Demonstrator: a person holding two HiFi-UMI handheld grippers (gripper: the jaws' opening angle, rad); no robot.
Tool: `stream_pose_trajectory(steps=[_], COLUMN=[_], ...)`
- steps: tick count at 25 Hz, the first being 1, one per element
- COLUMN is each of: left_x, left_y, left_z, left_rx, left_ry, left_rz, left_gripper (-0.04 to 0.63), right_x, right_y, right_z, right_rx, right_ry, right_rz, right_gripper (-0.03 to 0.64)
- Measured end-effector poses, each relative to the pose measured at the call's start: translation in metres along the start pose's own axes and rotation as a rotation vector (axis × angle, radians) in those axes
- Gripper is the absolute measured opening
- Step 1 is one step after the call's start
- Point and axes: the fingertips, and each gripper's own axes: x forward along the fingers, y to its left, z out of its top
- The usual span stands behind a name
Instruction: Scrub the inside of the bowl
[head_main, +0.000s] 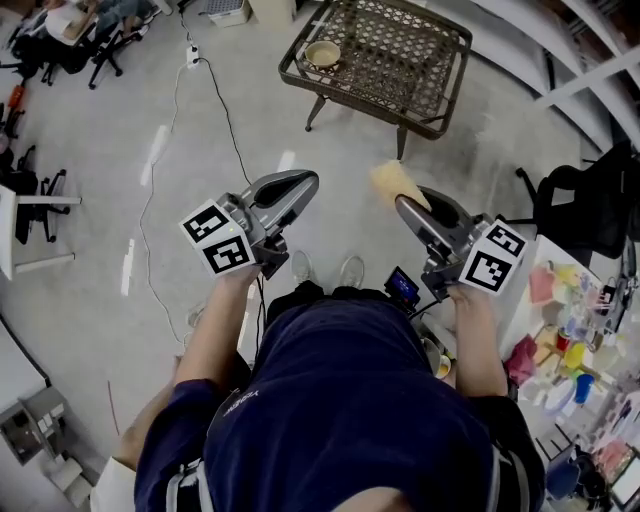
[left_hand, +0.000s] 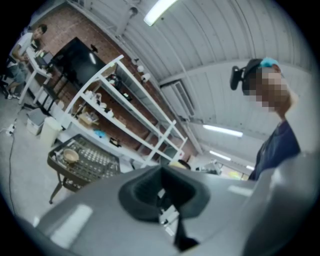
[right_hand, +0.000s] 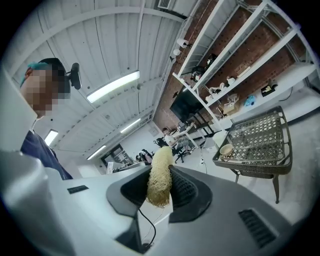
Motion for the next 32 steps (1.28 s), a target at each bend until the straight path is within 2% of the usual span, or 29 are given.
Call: stream_pose_trajectory(steps=[9, 15, 32], left_x=[0.023, 0.032, 0.042], left_y=[0.015, 0.041, 0.172], left_z=[-0.004, 0.009, 0.08], left_rx=[0.001, -0.002, -0.022], left_ry=[-0.013, -0.012, 0.061], left_rz=[0.053, 0.055, -0.045], left_gripper=[0.003, 0.003, 0.003], right_x=[-0.012, 0.008, 0.136], right_y=[-0.035, -0.057, -0.106], right_z=[0.013, 0.027, 0.086], right_rx=[0.015, 0.022, 0.043], right_ry=[0.017, 0.022, -0.012], right_rz=[0.014, 0.014, -0.074], right_gripper=[0.091, 0.091, 0.091])
